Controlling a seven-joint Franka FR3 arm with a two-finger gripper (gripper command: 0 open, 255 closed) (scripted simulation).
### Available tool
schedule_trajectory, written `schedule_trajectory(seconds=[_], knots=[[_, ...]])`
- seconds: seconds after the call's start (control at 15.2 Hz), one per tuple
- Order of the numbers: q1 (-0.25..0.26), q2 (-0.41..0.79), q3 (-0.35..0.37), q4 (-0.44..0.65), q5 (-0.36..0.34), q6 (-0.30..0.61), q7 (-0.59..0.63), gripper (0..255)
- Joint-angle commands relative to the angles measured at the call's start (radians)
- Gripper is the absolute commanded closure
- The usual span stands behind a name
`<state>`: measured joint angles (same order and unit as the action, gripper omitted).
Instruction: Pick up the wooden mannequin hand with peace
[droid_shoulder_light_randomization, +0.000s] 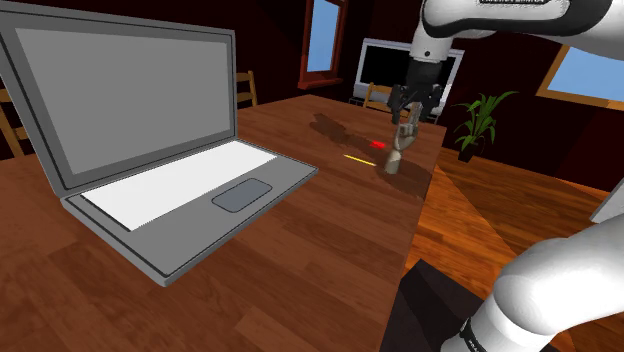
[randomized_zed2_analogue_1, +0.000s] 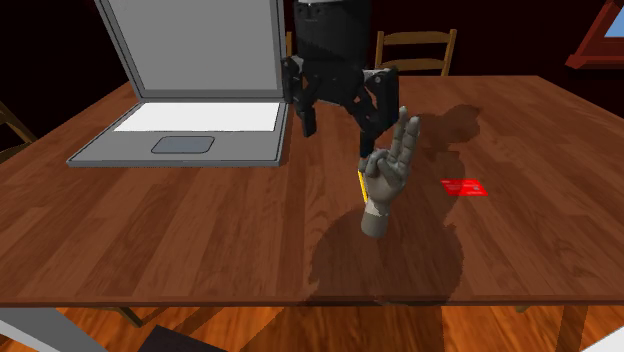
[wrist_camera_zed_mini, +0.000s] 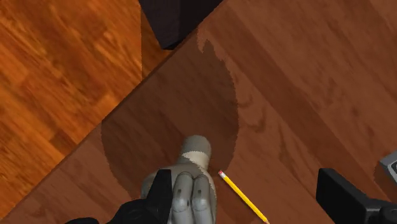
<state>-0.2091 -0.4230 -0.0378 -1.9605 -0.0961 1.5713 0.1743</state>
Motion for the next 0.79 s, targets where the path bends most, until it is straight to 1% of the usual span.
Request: schedule_trajectory(seconds=[0.0, 0.13, 0.59, 0.73], knots=[[-0.034, 0.059, -0.012, 0.073, -0.026, -0.039, 0.050, 0], [-0.059, 0.106, -0.021, 0.130, -0.047, -0.071, 0.094, 0], [-0.059, 0.081, -0.024, 0.010, -0.049, 0.023, 0.105, 0], [-0.059, 0.079, -0.024, 0.001, -0.049, 0.031, 0.106, 0]])
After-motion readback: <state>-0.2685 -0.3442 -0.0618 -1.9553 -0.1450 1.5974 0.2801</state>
